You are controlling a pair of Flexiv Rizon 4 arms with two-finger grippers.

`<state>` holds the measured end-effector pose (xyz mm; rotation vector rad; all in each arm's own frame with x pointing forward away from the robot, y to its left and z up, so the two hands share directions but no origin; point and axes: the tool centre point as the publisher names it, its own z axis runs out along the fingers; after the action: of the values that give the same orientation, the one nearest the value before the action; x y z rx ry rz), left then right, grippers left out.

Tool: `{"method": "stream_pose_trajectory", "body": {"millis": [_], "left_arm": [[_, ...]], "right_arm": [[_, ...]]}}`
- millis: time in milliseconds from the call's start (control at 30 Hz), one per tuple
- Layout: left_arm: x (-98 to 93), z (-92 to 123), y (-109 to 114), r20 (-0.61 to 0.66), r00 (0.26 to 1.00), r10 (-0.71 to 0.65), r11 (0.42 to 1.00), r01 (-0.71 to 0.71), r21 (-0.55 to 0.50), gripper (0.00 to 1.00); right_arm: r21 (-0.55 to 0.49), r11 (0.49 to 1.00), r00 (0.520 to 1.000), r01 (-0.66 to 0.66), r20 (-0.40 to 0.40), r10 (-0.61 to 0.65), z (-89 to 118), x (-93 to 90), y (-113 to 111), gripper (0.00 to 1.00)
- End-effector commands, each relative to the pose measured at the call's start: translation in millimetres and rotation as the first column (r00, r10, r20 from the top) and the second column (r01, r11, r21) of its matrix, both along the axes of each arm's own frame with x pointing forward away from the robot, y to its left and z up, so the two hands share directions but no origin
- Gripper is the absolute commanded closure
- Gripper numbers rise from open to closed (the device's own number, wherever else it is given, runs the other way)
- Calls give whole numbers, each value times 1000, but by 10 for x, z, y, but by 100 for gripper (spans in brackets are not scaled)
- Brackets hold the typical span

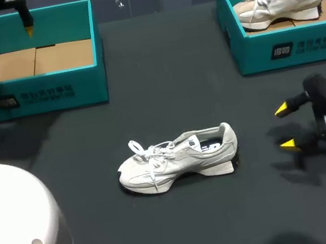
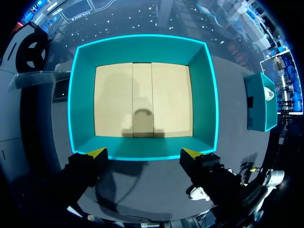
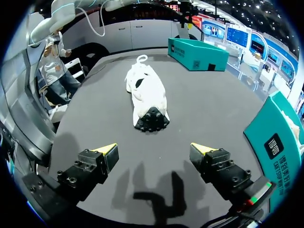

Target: Take the shoe out of the shoebox, open the shoe tongue, remove and reinsert the insole, then place the shoe into the shoebox

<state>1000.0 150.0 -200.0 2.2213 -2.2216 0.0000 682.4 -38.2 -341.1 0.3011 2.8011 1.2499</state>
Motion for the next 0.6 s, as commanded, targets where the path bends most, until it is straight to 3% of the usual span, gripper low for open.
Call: {"method": "stream_pose_trajectory", "body": {"millis": [33, 600], "left_arm": [[0, 0, -1, 0, 1000, 0, 1000, 0, 0, 0], [0, 0, -1, 0, 1000, 0, 1000, 0, 0, 0]], "right_arm": [[208, 978, 998, 4, 60, -17, -83, -62, -23, 0], [248, 966, 992, -66, 124, 35, -221, -47, 364, 0]]}}
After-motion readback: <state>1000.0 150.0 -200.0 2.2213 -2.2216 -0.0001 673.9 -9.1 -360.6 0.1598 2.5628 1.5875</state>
